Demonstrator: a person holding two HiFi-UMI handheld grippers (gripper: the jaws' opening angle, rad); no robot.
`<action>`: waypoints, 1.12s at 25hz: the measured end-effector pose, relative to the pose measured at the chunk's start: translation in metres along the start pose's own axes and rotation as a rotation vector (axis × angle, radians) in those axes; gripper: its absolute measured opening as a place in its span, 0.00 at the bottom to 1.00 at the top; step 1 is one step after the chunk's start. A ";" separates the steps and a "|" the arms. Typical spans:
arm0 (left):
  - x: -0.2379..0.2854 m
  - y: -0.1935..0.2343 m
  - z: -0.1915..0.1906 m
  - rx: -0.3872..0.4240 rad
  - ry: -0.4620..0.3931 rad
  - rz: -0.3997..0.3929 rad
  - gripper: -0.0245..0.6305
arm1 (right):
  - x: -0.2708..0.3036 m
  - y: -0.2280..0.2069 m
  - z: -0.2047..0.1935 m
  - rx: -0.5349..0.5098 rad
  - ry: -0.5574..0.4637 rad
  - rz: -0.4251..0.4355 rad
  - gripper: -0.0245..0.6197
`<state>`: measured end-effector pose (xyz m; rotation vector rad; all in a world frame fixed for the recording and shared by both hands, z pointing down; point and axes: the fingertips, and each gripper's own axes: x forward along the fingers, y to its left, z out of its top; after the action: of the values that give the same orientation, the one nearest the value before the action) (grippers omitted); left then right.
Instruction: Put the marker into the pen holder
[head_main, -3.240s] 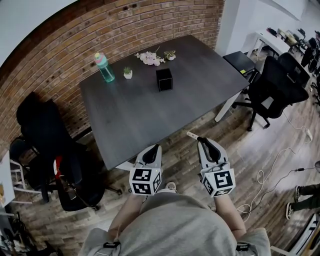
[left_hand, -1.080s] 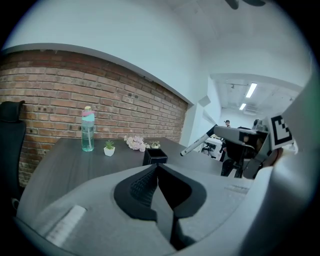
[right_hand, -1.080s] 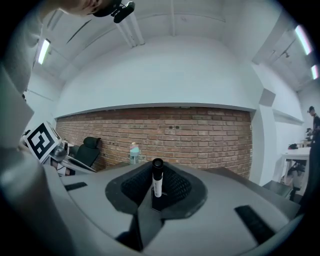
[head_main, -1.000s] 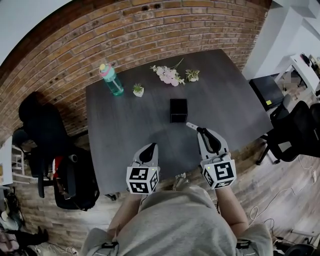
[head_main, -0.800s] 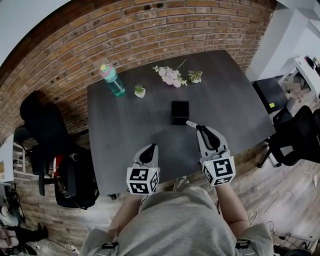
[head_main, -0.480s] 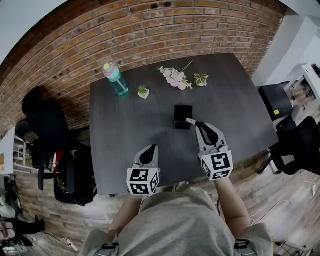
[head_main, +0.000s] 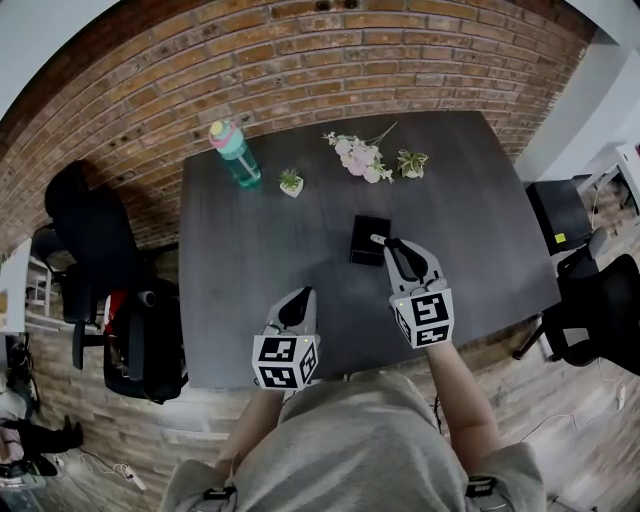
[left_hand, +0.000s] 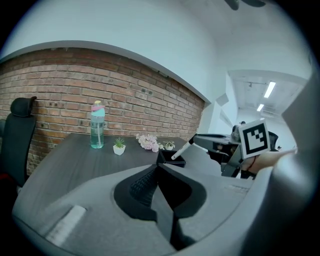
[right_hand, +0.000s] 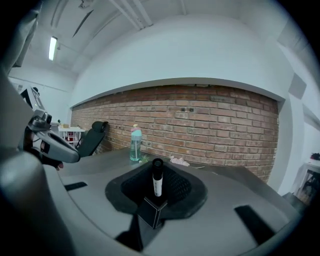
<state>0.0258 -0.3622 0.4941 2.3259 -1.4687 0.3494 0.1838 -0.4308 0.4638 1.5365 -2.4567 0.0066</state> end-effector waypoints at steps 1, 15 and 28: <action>0.001 0.001 0.000 -0.002 -0.001 0.004 0.07 | 0.004 0.000 -0.003 -0.006 0.009 0.005 0.14; 0.012 0.016 0.000 -0.016 -0.001 0.044 0.07 | 0.050 0.007 -0.042 -0.081 0.132 0.069 0.14; 0.017 0.018 -0.002 -0.010 0.012 0.049 0.07 | 0.071 0.011 -0.067 -0.115 0.227 0.093 0.14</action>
<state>0.0167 -0.3817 0.5058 2.2791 -1.5208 0.3677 0.1585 -0.4799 0.5443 1.2968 -2.3045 0.0526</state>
